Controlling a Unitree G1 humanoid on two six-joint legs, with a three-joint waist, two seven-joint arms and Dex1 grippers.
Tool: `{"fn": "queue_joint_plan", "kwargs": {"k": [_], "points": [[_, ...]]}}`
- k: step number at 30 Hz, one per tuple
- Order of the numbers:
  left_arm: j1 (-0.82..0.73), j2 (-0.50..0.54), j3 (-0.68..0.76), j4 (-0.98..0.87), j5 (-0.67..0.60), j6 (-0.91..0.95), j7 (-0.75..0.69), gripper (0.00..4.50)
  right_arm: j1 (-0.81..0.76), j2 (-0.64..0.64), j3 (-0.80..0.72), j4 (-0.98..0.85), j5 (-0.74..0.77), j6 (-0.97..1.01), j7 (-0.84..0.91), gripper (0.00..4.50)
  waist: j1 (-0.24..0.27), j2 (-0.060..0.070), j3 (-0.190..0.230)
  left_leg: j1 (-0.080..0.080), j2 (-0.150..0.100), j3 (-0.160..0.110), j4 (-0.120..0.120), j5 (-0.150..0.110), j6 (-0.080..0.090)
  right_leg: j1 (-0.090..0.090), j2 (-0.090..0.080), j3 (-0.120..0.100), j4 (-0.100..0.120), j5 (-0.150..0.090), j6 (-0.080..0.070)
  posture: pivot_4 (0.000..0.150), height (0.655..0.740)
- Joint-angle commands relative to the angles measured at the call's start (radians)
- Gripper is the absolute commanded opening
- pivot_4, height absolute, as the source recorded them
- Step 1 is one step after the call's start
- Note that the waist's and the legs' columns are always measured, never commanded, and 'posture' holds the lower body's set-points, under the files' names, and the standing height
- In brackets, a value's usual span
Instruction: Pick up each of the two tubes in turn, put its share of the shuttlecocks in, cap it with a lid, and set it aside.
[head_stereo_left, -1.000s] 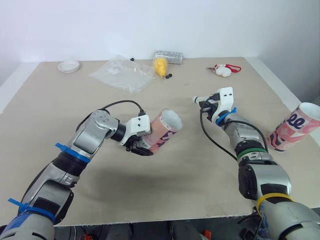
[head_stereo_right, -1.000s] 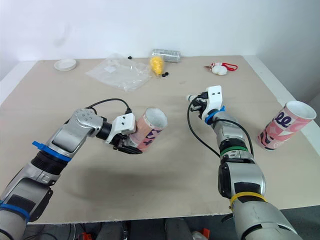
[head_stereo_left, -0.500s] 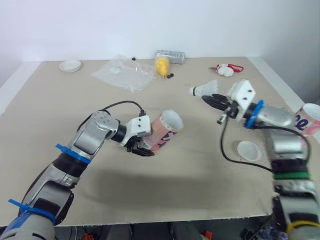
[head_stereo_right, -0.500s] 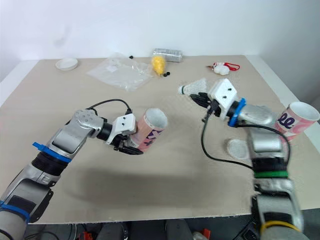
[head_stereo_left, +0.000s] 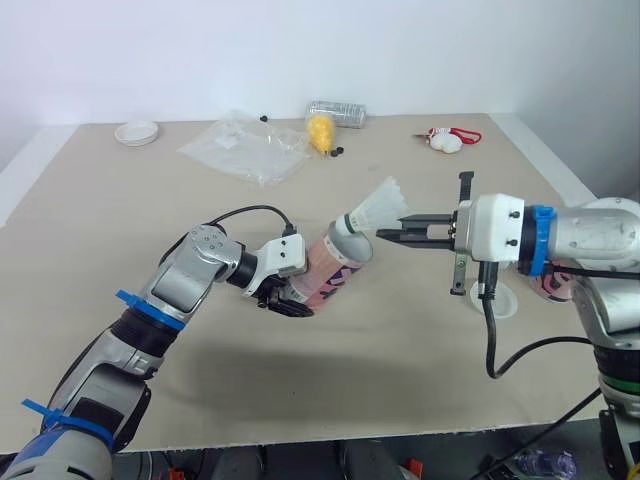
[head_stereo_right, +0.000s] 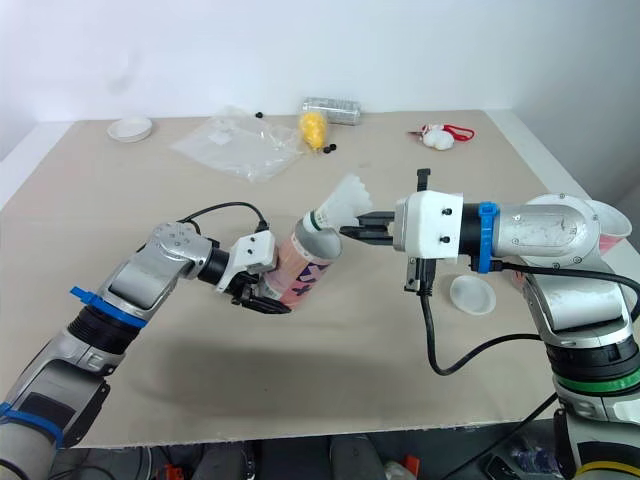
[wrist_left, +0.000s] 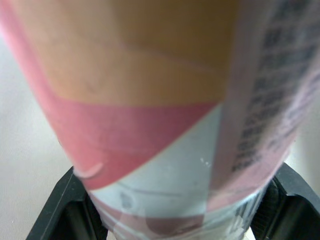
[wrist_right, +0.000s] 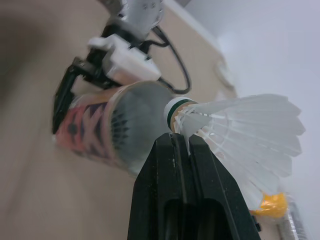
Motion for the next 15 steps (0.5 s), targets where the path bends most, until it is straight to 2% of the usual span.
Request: {"fn": "queue_joint_plan", "kwargs": {"k": [1, 8, 11, 13, 14, 15], "points": [[-0.008, 0.006, 0.002, -0.017, -0.004, -0.002, 0.001, 2.9, -0.002, -0.02, -0.012, -0.015, 0.009, -0.023, 0.026, 0.06, 0.0, 0.0, 0.0, 0.0, 0.0, 0.0, 0.0, 0.0, 0.0, 0.0, 0.0, 0.0, 0.0, 0.0, 0.0, 0.15, 0.74], [-0.008, 0.0, 0.0, -0.017, -0.003, -0.001, 0.01, 2.9, -0.038, 0.003, 0.04, -0.003, 0.006, -0.03, 0.071, 0.06, 0.0, 0.0, 0.0, 0.0, 0.0, 0.0, 0.0, 0.0, 0.0, 0.0, 0.0, 0.0, 0.0, 0.0, 0.0, 0.15, 0.74], [-0.008, -0.003, 0.0, -0.021, -0.005, 0.0, 0.012, 2.9, -0.057, 0.006, 0.061, 0.004, 0.015, -0.019, 0.093, 0.82, 0.0, 0.0, 0.0, 0.0, 0.0, 0.0, 0.0, 0.0, 0.0, 0.0, 0.0, 0.0, 0.0, 0.0, 0.0, 0.15, 0.74], [-0.008, -0.003, 0.001, -0.022, -0.005, 0.001, 0.012, 2.9, -0.063, 0.006, 0.064, 0.008, 0.017, -0.015, 0.099, 1.8, 0.001, 0.0, 0.0, 0.0, 0.0, 0.0, 0.0, 0.0, 0.0, 0.0, 0.0, 0.0, 0.0, 0.0, 0.0, 0.15, 0.74], [-0.007, -0.002, 0.001, -0.022, -0.005, 0.001, 0.012, 2.9, -0.069, 0.009, 0.064, 0.011, 0.016, -0.019, 0.099, 1.96, 0.001, 0.0, 0.0, 0.0, 0.0, 0.0, 0.0, 0.0, 0.0, 0.0, 0.0, 0.0, 0.0, 0.0, 0.0, 0.15, 0.74], [-0.006, -0.002, 0.001, -0.024, -0.004, 0.0, 0.013, 2.9, -0.077, 0.013, 0.058, 0.013, 0.027, -0.005, 0.095, 2.7, 0.001, 0.0, 0.0, 0.0, 0.0, 0.0, 0.0, 0.0, 0.0, 0.0, 0.0, 0.0, 0.0, 0.0, 0.0, 0.15, 0.74]]}}
